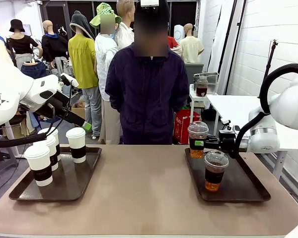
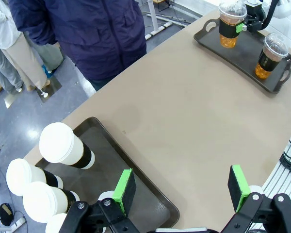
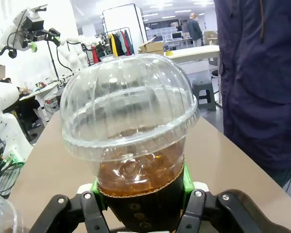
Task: Distribute the coffee onto the tray.
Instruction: Pick up another iced Americano from the middle of the table and place it on the right Handle tray.
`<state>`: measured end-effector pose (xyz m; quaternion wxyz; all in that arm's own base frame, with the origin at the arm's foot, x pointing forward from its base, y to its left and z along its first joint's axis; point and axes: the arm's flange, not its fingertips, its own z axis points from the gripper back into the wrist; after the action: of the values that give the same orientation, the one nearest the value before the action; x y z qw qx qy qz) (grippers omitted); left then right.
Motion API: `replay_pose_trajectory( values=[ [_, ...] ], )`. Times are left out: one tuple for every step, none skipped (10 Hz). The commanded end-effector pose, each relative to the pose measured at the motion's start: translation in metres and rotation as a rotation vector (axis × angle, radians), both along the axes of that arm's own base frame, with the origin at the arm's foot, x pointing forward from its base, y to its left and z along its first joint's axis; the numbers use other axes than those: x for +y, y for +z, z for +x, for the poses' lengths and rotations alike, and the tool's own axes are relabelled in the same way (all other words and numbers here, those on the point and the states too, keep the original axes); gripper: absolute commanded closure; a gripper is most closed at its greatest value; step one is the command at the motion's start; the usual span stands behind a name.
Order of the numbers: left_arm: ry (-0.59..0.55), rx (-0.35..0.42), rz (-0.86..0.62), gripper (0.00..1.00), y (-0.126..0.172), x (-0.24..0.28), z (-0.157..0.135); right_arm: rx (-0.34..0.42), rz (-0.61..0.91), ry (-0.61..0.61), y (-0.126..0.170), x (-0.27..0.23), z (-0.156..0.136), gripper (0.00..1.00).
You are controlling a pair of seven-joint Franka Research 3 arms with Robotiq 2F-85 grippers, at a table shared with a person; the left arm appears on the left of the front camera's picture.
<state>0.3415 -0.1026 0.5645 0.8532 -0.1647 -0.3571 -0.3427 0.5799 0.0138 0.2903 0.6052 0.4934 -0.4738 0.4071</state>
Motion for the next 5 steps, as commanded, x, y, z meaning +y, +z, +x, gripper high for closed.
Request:
replay_pose_trajectory(
  values=[
    [-0.004, 0.004, -0.008, 0.00, -0.001, 0.002, 0.001, -0.047, 0.039, -0.032, -0.001, -0.006, -0.007, 0.35],
    [-0.004, 0.004, -0.008, 0.00, -0.001, 0.002, 0.001, -0.056, 0.046, -0.043, -0.006, -0.012, -0.008, 0.35],
    [-0.004, 0.004, -0.008, 0.00, -0.001, 0.002, 0.001, -0.072, 0.043, -0.043, -0.014, -0.014, -0.007, 0.35],
    [-0.004, 0.004, -0.008, 0.00, -0.001, 0.002, 0.001, -0.106, 0.034, -0.039, -0.019, -0.015, -0.007, 0.35],
    [-0.004, 0.004, -0.008, 0.00, -0.001, 0.002, 0.001, -0.118, 0.044, -0.045, -0.023, -0.016, -0.009, 0.35]
  ],
)
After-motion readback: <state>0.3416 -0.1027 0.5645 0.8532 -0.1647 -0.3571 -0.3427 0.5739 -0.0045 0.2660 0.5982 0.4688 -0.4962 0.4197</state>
